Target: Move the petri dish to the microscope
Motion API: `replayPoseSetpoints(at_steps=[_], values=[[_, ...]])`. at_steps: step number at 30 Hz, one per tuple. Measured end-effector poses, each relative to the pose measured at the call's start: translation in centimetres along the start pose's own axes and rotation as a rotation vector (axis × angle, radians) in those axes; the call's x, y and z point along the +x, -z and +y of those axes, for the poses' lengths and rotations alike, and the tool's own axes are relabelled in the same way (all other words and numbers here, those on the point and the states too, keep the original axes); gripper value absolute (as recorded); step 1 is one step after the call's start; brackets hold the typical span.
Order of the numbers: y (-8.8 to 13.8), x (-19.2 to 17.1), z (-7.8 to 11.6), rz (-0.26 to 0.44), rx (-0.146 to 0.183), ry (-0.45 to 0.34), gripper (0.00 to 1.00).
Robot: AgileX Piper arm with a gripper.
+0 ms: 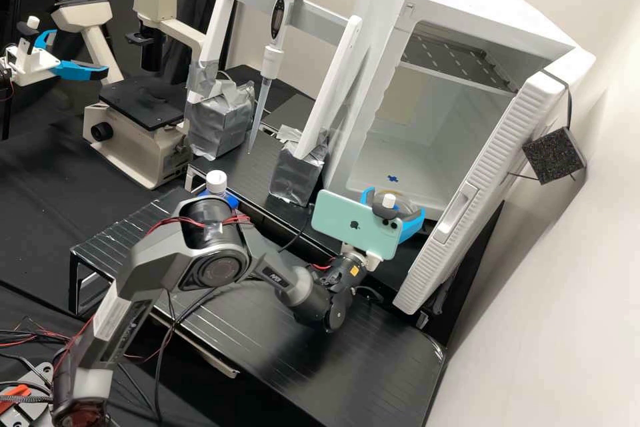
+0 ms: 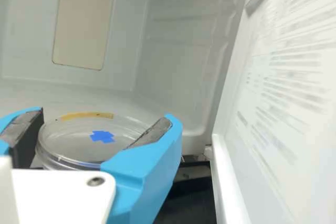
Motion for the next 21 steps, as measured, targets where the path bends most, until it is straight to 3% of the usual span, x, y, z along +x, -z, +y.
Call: replayPoseSetpoints(at_steps=[7, 10, 16, 21], values=[[1.9, -4.8, 0.1, -0.078, 0.024, -0.001, 0.00], [3.2, -6.7, 0.1, -0.090, 0.015, 0.003, 0.00], [7.3, -10.3, -0.1, -0.072, 0.003, 0.010, 0.00], [10.5, -12.8, -0.6, -0.046, 0.017, -0.008, 0.00]])
